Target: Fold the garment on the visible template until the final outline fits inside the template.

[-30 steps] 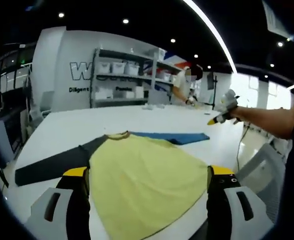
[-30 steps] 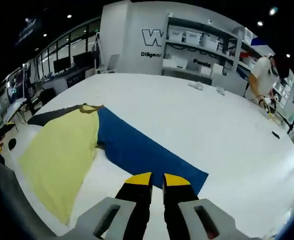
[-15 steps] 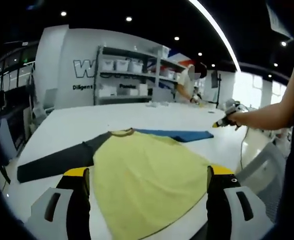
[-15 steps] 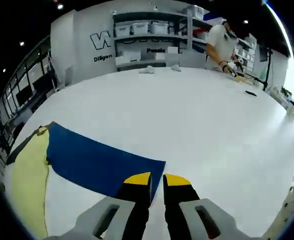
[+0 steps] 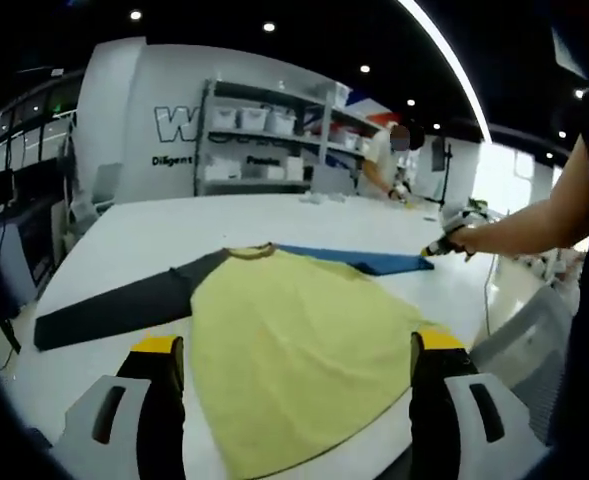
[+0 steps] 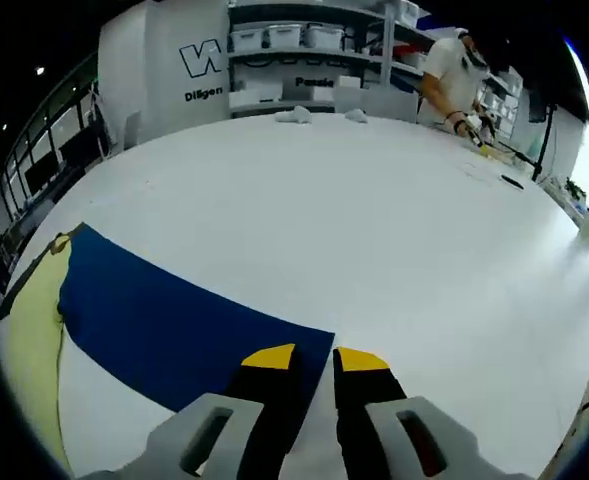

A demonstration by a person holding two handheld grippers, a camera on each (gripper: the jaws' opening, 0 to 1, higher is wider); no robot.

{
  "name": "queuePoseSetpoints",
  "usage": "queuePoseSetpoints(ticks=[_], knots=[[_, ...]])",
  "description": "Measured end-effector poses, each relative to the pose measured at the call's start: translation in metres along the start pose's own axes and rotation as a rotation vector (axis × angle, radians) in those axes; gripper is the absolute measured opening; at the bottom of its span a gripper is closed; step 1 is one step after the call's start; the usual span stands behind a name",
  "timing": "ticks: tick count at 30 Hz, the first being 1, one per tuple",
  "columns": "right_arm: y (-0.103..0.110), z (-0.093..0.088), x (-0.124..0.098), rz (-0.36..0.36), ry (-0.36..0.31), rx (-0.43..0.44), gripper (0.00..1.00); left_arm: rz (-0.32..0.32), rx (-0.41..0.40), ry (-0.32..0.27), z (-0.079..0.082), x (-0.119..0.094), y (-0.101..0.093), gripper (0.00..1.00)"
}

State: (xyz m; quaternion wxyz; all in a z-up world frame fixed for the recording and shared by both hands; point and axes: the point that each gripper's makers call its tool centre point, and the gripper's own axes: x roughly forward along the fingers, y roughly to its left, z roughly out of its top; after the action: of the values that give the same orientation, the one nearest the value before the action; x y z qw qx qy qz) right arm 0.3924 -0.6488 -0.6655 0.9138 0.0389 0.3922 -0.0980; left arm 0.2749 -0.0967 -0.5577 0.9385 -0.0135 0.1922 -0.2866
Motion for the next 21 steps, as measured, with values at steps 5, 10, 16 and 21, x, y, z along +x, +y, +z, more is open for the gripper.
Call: queuePoseSetpoints(ticks=[5, 10, 16, 21], knots=[[0.001, 0.000, -0.002, 0.002, -0.006, 0.012, 0.14, 0.008, -0.014, -0.006, 0.001, -0.001, 0.003, 0.87], [0.007, -0.001, -0.002, 0.015, -0.012, -0.020, 0.08, 0.005, -0.013, -0.006, 0.001, -0.001, 0.002, 0.86], [0.005, 0.003, 0.004, 0.011, -0.024, -0.039, 0.01, 0.001, -0.006, 0.000, 0.000, 0.000, 0.001, 0.85], [-0.009, 0.012, 0.003, -0.048, -0.059, -0.049, 0.00, -0.003, -0.004, 0.005, -0.001, 0.000, 0.000, 0.84]])
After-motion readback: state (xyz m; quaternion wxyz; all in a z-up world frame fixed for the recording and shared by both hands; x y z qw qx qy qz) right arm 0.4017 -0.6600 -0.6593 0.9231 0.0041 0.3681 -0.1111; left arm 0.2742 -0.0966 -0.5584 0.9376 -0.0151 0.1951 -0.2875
